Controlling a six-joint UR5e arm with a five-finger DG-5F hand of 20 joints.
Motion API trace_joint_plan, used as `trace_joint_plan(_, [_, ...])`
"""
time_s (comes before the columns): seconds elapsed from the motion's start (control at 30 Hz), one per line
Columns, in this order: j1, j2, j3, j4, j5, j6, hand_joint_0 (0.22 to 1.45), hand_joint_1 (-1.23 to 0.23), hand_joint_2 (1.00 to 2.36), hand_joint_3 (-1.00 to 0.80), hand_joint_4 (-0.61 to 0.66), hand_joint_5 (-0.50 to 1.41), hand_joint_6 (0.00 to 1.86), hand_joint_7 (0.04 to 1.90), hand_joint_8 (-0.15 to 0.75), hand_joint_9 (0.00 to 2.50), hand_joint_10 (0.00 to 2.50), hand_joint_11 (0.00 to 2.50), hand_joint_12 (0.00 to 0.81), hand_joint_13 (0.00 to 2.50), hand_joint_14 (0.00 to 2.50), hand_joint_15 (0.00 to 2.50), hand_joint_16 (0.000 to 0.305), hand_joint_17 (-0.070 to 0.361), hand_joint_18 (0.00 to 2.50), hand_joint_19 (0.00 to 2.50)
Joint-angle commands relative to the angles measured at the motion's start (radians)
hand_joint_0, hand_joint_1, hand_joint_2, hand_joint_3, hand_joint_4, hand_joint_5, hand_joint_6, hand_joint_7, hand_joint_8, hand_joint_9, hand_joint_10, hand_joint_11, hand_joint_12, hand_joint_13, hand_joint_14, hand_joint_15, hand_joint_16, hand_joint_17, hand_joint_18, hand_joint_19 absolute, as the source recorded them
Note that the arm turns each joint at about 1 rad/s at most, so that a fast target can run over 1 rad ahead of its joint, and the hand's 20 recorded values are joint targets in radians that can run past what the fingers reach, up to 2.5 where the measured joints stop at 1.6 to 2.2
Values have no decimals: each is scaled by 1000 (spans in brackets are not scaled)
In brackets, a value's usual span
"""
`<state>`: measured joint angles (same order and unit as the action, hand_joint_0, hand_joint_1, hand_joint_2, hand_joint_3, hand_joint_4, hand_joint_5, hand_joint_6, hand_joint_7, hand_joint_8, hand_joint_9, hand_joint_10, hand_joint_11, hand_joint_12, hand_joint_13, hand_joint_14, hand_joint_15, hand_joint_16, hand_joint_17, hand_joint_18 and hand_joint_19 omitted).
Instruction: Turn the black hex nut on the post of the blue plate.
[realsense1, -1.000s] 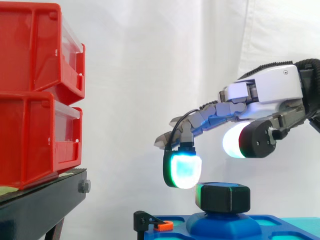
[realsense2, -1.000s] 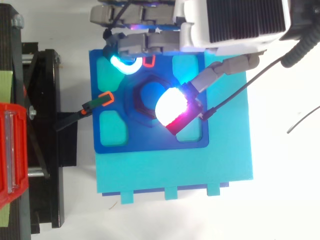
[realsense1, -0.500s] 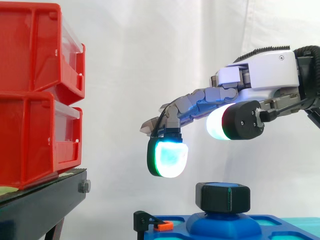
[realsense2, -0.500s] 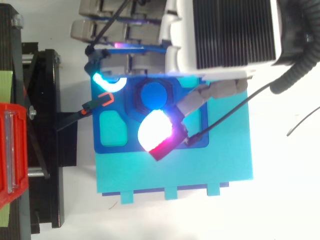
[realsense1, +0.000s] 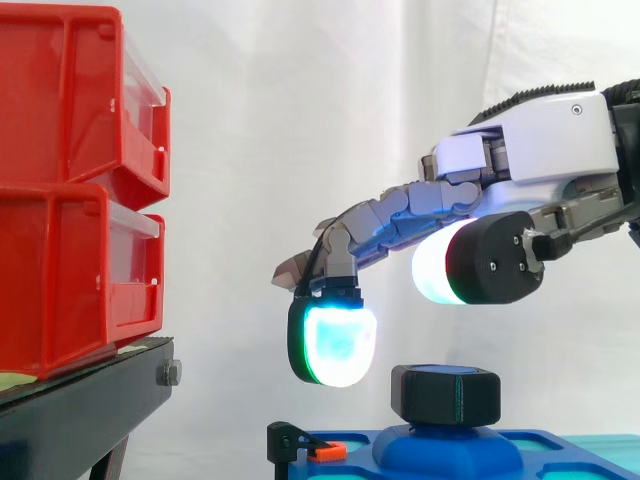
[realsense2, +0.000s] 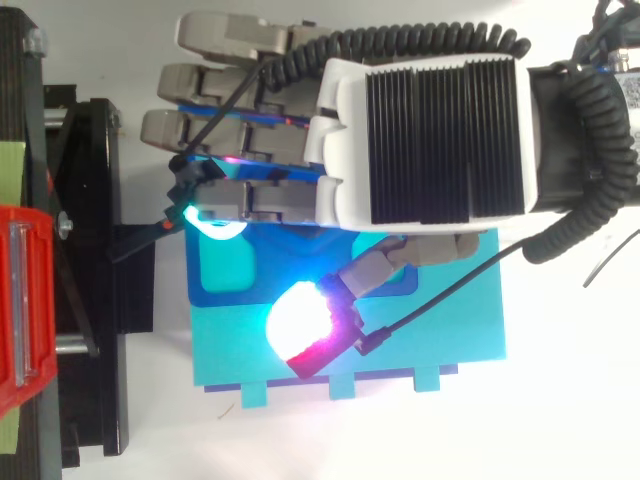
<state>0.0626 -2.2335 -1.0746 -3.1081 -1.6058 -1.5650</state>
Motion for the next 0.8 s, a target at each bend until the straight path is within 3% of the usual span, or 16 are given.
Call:
trace_joint_plan(0.0, [2, 0, -1, -15, 1, -1, 451, -136, 1000, -500, 191, -193, 502, 1065, 212, 190, 0, 0, 346, 236, 0, 29, 51, 115, 0, 0])
trace_joint_plan(0.37, [-9, 2, -1, -49, -6, -3, 455, -142, 1000, -500, 182, -183, 500, 1201, 215, 200, 0, 0, 346, 258, 0, 35, 50, 113, 0, 0])
trace_joint_plan(0.77, [-33, 0, -1, -47, -51, -7, 456, -151, 1000, -500, 169, -191, 530, 1179, 215, 204, 0, 0, 347, 270, 1, 37, 51, 114, 0, 0])
